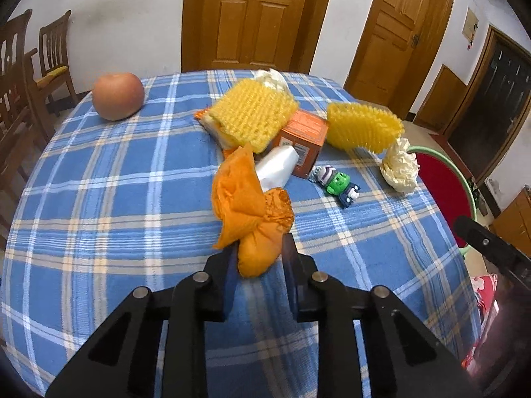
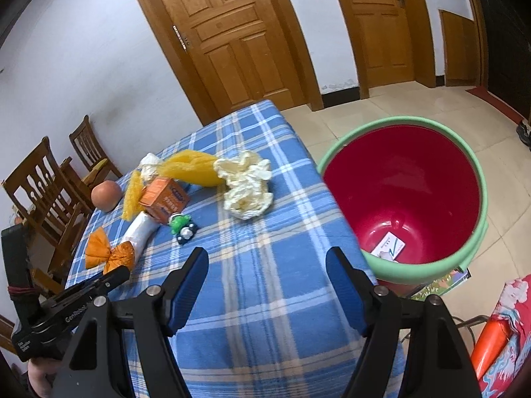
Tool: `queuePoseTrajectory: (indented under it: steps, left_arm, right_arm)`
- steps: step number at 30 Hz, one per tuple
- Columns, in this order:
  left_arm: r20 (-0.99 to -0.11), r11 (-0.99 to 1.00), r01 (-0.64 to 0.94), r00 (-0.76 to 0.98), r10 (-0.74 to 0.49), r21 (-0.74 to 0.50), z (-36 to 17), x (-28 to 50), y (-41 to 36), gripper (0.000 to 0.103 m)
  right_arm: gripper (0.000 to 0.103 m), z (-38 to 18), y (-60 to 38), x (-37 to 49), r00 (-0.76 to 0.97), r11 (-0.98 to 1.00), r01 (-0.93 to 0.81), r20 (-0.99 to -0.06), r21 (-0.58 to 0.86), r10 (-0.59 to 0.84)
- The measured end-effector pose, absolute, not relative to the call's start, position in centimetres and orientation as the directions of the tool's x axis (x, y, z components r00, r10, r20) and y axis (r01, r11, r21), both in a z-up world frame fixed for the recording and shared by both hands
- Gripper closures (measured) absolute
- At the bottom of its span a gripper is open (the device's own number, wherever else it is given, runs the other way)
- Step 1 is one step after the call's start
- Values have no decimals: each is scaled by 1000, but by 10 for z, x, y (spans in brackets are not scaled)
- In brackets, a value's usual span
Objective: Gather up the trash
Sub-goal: 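Grasp the orange mesh bag with the left tool while the right tool approaches the green toy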
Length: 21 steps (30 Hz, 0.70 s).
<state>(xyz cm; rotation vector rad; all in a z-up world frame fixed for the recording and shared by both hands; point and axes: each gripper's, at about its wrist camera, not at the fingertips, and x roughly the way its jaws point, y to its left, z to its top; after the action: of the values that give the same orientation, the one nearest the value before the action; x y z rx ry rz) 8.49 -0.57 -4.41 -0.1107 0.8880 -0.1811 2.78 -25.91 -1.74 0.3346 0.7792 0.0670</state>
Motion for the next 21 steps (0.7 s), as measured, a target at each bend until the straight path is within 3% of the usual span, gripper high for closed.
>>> queuePoseTrajectory:
  steps: [12, 14, 21]
  left_arm:
    - [-712, 986, 26, 689, -137, -164, -20, 81, 37, 79]
    - [-711, 986, 10, 692, -126, -165, -20, 82, 44, 79]
    - [-712, 981, -3, 688, -139, -195, -23, 90, 56, 79]
  right_arm:
    - [29, -12, -206, 56, 681, 964, -72, -693, 257, 235]
    - [35, -15, -195, 63, 663, 965, -104, -706, 242, 248]
    - [43, -26, -161, 98, 601, 962, -191, -751, 197, 273]
